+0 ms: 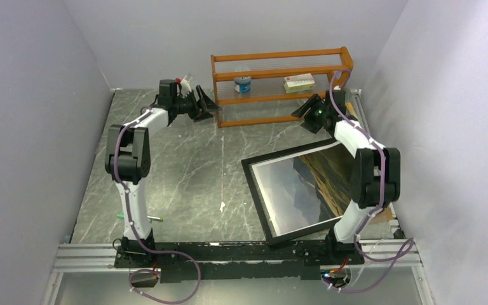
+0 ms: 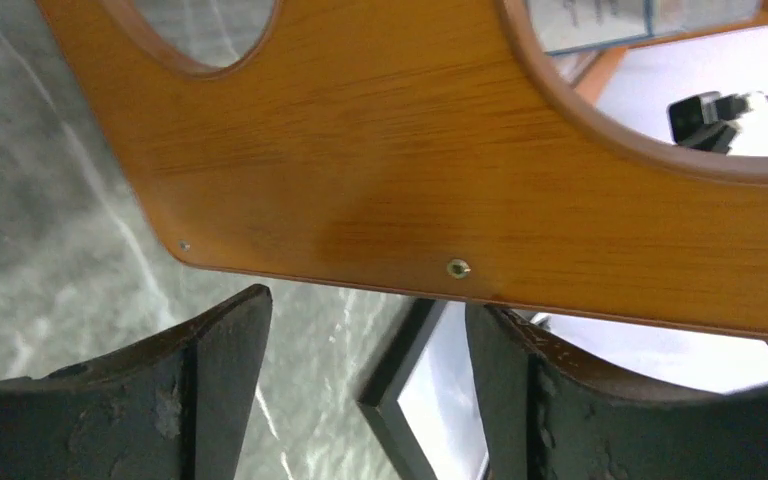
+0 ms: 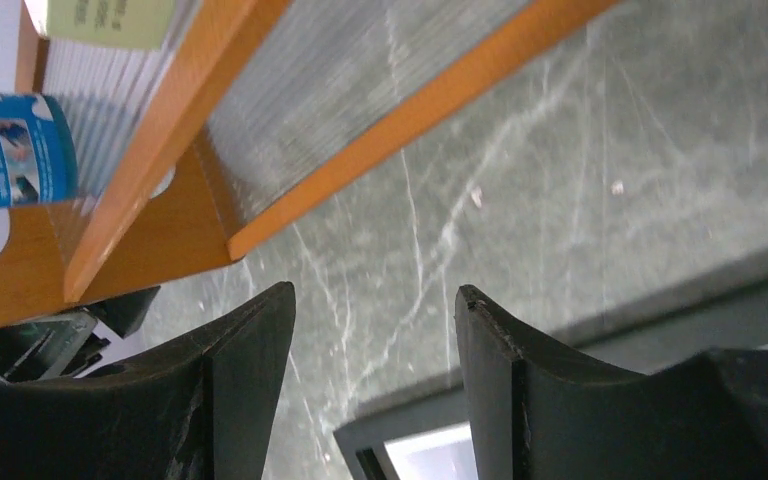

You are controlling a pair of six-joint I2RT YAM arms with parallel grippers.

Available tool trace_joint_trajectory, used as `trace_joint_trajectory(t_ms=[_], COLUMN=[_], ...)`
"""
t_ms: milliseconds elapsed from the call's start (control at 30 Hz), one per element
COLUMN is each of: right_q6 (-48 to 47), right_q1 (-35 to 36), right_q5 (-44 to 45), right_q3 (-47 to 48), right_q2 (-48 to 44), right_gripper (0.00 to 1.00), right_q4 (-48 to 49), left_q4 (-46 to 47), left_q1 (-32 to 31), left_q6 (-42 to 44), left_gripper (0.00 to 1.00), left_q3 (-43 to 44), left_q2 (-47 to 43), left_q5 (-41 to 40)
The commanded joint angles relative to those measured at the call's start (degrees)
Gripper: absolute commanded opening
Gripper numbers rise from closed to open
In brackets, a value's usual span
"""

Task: Put the photo into the frame
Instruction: Move the distractor to the center of the board, then turn over the photo frame at the center of the board.

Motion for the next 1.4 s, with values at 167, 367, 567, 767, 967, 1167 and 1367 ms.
trace_joint_trajectory(t_ms=[167, 367, 567, 767, 967, 1167, 1367], right_q6=[2.1, 0.4, -5.0, -10.7, -18.9, -15.5, -13.2], right_q1=[-3.0, -4.7, -5.0, -4.1, 10.4, 27.8, 42.7], right_q5=[-1.3, -0.1, 3.7, 4.0, 11.8, 16.8, 24.4], right_q3=[10.6, 11.2, 9.6, 3.9, 4.7, -0.3, -1.4], right_q2=[6.6, 5.7, 1.7, -4.8, -6.3, -9.9, -7.9], right_gripper=[0.64, 0.64, 0.64, 0.66, 0.7, 0.72, 0.77], right_q4=[5.3, 1.9, -5.4, -12.3, -24.6, -29.0, -33.9], left_q4=[2.2, 7.3, 6.0, 0.7, -1.0, -10.6, -18.8], left_q1=[-0.2, -0.2, -0.2, -1.9, -3.4, -3.3, -2.6], left_q6=[0.2, -4.0, -1.0, 2.4, 0.3, 1.5, 3.6], left_gripper=[0.74, 0.71, 0.73, 0.77, 0.78, 0.79, 0.79], left_q3=[15.6, 17.6, 9.0, -3.8, -15.7, -21.9, -26.0], left_q2=[12.0, 15.2, 8.5, 0.1, -7.9, -19.3, -29.4], left_q5=[-1.0, 1.1, -2.2, -6.9, -10.1, -18.4, -25.4])
